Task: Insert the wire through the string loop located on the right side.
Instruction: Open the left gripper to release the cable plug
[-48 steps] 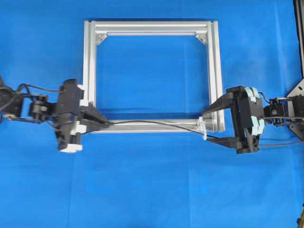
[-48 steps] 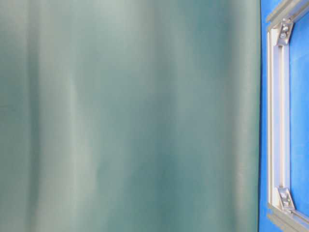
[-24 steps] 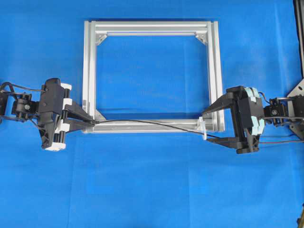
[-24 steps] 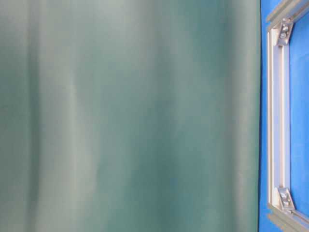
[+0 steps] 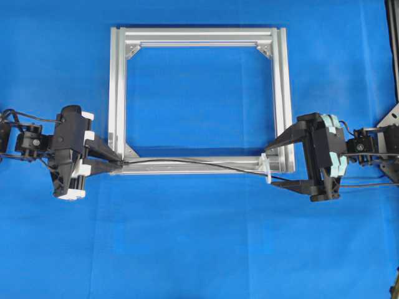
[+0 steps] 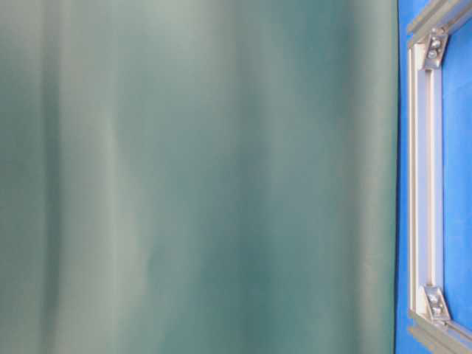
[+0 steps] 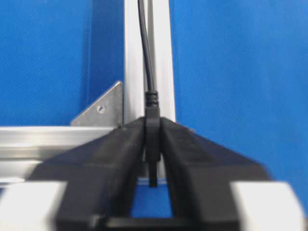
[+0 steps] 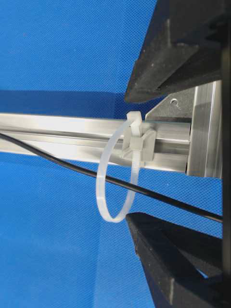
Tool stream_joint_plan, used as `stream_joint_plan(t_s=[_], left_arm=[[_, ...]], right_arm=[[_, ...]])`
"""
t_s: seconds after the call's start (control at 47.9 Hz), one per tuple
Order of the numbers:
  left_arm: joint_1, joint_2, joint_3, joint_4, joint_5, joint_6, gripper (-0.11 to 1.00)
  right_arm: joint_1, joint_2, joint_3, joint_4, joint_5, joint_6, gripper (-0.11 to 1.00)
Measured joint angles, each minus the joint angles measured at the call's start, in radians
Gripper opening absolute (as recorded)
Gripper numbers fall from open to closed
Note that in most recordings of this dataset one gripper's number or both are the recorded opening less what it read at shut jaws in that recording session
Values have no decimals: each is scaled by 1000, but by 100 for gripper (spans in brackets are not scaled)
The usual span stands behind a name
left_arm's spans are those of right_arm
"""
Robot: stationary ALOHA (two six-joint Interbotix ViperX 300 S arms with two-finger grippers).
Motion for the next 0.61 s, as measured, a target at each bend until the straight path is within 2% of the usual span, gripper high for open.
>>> stream_joint_plan(t_s=[0.104,0.209,0.251,0.355,0.606], left_arm=[[-5,-5,0,0,29,3,58],[-8,-8,-6,5,69,2,84],[-9,-11,-9,5,78,0,86],[-9,-12,-14,5,91,0,78],[-8,-38,-41,3,120,-5,79]], right_arm=[[-2,0,-2,0,0,0,88],[0,0,-2,2,2,0,88],[0,0,-2,2,0,0,88],[0,0,-2,2,2,0,88],[0,-28,-20,2,48,0,88]])
